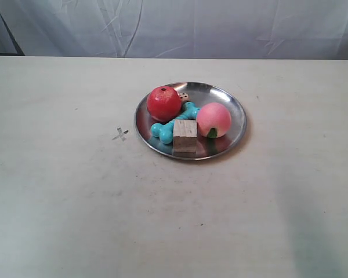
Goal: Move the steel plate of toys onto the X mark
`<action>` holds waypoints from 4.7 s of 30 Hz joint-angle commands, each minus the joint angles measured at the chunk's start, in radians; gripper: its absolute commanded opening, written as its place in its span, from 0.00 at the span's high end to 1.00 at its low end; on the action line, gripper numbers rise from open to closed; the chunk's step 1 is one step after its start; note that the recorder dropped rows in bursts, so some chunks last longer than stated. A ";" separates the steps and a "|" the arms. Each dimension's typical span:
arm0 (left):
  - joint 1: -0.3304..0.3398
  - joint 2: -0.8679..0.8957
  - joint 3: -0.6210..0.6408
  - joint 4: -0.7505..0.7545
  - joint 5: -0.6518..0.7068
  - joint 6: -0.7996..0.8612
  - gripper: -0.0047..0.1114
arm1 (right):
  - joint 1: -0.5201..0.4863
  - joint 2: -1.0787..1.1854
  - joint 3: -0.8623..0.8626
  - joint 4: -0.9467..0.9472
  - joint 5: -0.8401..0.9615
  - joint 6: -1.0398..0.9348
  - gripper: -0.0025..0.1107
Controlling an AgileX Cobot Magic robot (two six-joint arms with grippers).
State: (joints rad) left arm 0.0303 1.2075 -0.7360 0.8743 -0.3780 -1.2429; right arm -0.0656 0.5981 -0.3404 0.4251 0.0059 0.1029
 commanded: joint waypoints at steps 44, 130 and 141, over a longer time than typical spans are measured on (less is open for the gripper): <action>-0.204 0.912 -0.512 0.870 -0.291 -0.848 0.66 | -0.003 1.404 -0.802 0.412 0.532 -0.599 0.55; -0.002 0.792 -0.269 0.869 -0.513 -0.850 0.96 | 0.189 1.542 -1.085 0.410 0.911 -0.304 0.99; 0.157 0.792 -0.157 0.870 -0.536 -0.850 0.96 | 0.307 1.672 -1.247 0.384 0.976 -0.232 0.99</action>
State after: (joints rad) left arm 0.1664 2.0147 -0.9045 1.7548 -0.8666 -2.1087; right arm 0.2126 2.2507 -1.5553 0.8120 0.9478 -0.1320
